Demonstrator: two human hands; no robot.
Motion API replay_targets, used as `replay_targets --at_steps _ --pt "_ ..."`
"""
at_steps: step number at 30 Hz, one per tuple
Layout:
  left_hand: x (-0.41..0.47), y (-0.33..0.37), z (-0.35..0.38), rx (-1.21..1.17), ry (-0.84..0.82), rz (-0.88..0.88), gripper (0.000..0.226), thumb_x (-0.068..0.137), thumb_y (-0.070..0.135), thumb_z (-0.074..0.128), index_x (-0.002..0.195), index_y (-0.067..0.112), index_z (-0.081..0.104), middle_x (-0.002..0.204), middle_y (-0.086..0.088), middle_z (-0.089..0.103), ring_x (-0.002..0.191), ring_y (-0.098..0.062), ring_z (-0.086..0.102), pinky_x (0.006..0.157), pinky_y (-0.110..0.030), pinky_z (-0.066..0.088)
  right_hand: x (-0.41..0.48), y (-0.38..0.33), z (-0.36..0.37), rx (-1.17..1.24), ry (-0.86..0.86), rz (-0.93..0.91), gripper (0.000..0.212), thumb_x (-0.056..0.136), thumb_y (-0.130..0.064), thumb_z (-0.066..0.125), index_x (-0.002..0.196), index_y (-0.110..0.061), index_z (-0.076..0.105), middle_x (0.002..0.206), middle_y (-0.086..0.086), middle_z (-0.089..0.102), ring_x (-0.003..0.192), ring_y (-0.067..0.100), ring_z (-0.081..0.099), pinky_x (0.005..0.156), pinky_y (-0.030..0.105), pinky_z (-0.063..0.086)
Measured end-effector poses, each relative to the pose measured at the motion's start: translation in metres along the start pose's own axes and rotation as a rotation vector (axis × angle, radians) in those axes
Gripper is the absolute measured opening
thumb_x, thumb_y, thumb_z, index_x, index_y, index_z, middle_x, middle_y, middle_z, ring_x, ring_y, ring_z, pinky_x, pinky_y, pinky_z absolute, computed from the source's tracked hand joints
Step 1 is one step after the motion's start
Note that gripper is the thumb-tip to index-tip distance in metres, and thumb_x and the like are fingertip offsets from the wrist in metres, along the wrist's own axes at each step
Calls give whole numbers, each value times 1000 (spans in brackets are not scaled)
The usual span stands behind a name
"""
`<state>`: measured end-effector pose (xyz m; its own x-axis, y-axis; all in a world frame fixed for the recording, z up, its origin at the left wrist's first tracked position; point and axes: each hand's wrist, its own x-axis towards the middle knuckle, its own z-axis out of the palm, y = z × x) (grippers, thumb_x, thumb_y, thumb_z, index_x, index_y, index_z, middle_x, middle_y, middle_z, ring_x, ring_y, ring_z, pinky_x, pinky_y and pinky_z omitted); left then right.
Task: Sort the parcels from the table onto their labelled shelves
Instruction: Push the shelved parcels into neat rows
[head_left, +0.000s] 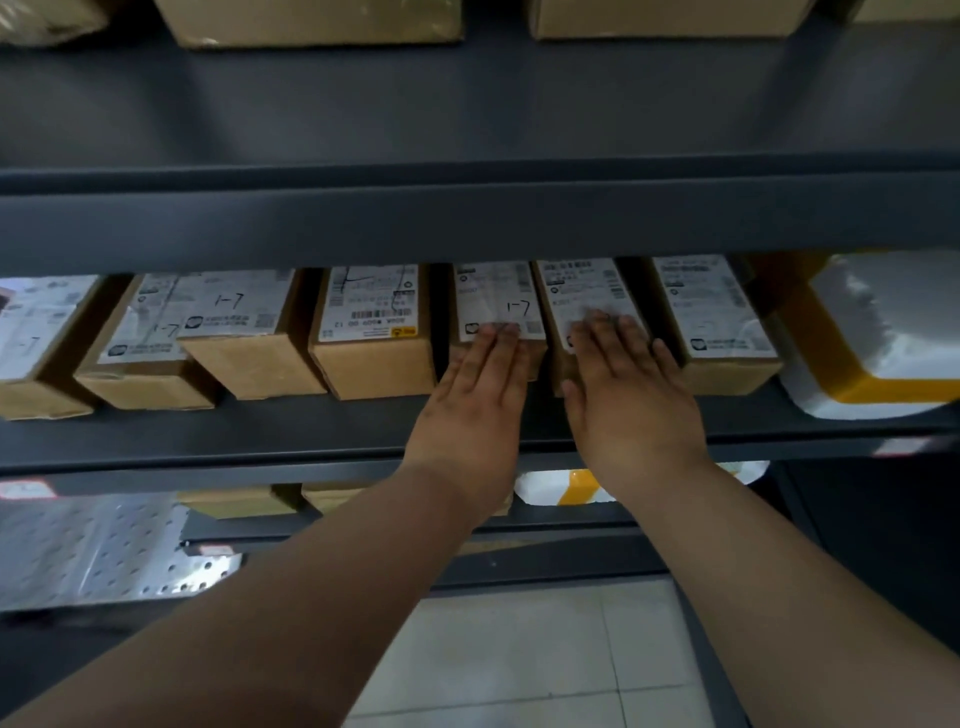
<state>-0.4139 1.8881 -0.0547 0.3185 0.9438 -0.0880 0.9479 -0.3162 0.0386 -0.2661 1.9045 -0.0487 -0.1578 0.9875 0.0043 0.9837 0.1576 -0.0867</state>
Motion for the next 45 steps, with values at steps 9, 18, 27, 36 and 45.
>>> replay_targets --at_steps 9,18,27,36,45 --pt "4 -1 4 11 22 7 77 96 14 35 142 10 -26 157 -9 -25 143 -23 -25 119 -36 -6 17 1 2 -52 -77 73 60 101 -36 23 151 -18 -4 160 2 -9 146 22 -8 117 39 -3" --pt "7 -5 10 -25 55 27 77 95 16 37 135 13 -29 157 -7 -24 143 -22 -25 120 -37 -2 18 2 4 -77 -58 72 62 101 -35 24 150 -15 -9 159 5 -14 146 22 -12 117 41 -5" --pt "6 13 -2 -44 98 69 75 96 16 34 134 16 -30 147 2 -34 135 -13 -33 118 -33 -13 -14 35 -5 -17 70 113 64 100 -36 29 151 -11 -1 159 6 -5 146 21 -10 116 39 -8" --pt "39 65 -6 39 77 87 77 96 21 35 146 10 -23 156 -8 -26 144 -22 -24 115 -34 -16 -20 80 -11 -66 -67 209 61 101 -39 19 150 -14 -9 159 4 -12 146 20 -10 117 37 -4" --pt "50 76 -1 -1 64 26 77 94 18 40 150 9 -13 159 -10 -15 146 -24 -15 116 -34 -13 -3 85 -4 -72 -88 266 61 102 -37 17 150 -13 -12 159 5 -15 146 23 -11 118 42 -3"
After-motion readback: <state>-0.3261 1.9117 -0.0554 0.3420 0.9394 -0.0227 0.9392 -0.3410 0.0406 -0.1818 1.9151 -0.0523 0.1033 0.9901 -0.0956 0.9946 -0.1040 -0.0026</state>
